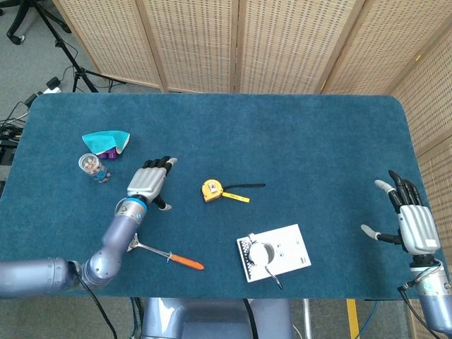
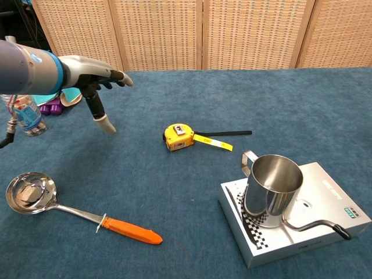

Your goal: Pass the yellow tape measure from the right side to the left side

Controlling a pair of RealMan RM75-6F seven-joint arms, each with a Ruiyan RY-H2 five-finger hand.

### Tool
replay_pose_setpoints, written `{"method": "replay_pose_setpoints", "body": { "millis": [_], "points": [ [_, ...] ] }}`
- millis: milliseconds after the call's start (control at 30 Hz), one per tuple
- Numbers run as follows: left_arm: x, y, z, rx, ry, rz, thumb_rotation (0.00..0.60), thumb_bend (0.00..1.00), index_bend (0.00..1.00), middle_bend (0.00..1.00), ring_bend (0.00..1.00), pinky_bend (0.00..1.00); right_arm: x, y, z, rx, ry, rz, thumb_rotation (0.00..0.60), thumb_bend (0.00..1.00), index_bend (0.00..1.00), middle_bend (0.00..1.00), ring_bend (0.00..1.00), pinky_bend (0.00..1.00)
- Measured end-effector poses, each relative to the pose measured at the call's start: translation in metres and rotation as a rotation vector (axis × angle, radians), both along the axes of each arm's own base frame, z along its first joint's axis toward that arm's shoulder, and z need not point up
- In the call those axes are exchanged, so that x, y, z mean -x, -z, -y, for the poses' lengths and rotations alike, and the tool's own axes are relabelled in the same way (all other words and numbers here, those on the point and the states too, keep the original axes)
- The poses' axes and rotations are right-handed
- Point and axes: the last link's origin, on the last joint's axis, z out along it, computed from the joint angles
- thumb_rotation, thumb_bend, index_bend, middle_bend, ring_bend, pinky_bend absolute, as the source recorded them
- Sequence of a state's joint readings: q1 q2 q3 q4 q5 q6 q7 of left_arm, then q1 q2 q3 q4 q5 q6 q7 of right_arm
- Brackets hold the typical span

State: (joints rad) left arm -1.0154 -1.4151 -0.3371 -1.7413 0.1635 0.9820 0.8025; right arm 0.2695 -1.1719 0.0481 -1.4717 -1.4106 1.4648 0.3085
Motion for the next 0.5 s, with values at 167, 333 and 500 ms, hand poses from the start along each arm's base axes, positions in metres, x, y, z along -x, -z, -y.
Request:
{"method": "replay_pose_setpoints", "body": {
  "millis": [167,333,500],
  "points": [
    [-0.011,0.020,-0.006,0.031,-0.016,-0.009,0.600,0.09,0.04,0.00,0.00,0.00,0.004,-0.005,0.001,0.021,0.023,-0.003,0.600,0.16,0.15,0.00,0.00,0.03],
    [-0.020,0.032,-0.011,0.041,-0.032,0.009,0.600,0.10,0.05,0.00,0.00,0.00,0.012,-0.014,0.002,0.052,0.062,0.011,0.600,0.15,0.15,0.00,0.00,0.03],
    [-0.019,0.036,-0.018,0.023,-0.048,0.004,0.600,0.11,0.05,0.00,0.00,0.00,0.015,-0.018,0.001,0.069,0.067,0.018,0.600,0.16,0.15,0.00,0.00,0.03]
  ]
}}
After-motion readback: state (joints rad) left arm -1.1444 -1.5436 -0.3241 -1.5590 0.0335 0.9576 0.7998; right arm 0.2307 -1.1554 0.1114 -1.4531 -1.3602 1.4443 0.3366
